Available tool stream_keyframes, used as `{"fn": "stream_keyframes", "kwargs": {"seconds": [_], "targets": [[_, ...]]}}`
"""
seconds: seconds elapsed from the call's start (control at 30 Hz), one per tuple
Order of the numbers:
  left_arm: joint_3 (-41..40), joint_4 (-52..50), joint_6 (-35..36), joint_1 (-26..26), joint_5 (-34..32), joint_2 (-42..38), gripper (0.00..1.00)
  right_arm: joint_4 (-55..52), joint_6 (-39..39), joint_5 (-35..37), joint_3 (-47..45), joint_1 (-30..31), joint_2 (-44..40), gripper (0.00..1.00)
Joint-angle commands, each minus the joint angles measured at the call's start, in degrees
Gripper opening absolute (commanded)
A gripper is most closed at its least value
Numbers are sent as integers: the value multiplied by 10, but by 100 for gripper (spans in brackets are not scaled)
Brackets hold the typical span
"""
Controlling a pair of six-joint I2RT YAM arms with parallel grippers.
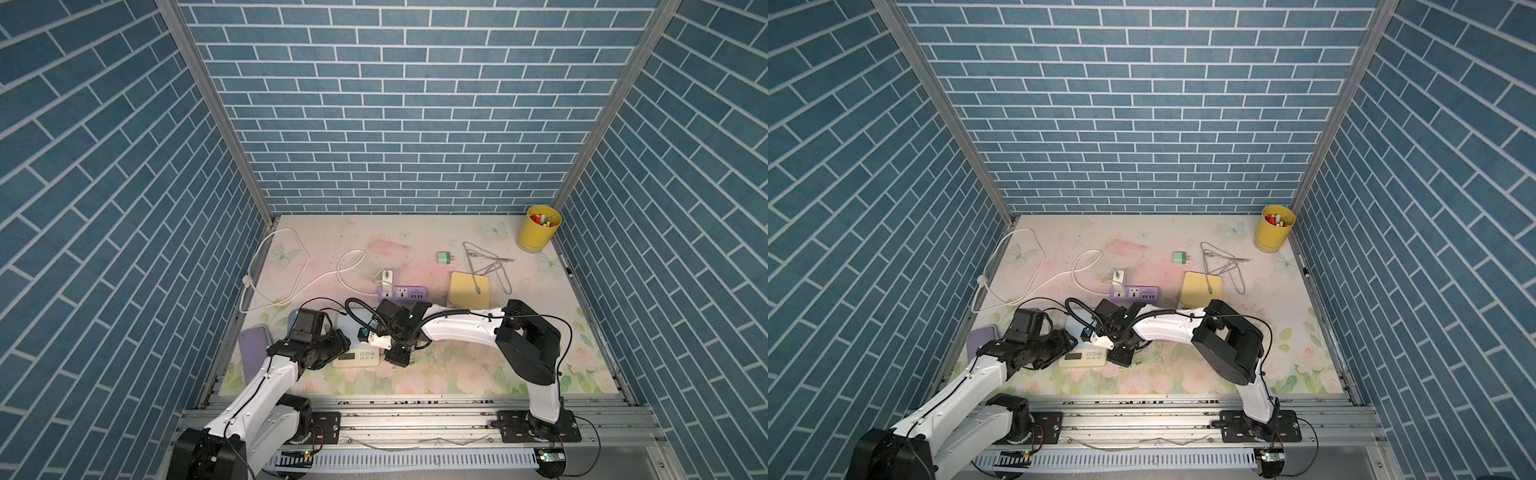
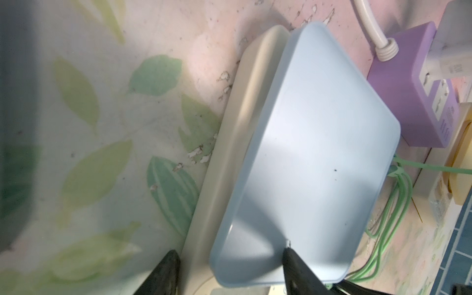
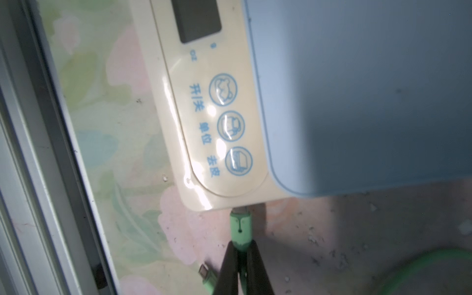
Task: Charge the electronic scale
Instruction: Insert the charging cable into the electronic scale.
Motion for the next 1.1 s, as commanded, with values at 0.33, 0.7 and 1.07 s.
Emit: {"fn": "stream_keyframes", "kwargs": {"seconds": [0.33,0.7,1.07], "targets": [[-29,-38,4,-21,20,23,65,4,-68,-132,51,-46,7,0],[-35,-19,4,-31,37,33,63,-23,-85,-152,129,-46,64,0],[-51,-1,-5,-44,50,31,62,-63,-101,-161,239,-45,112,0]]}}
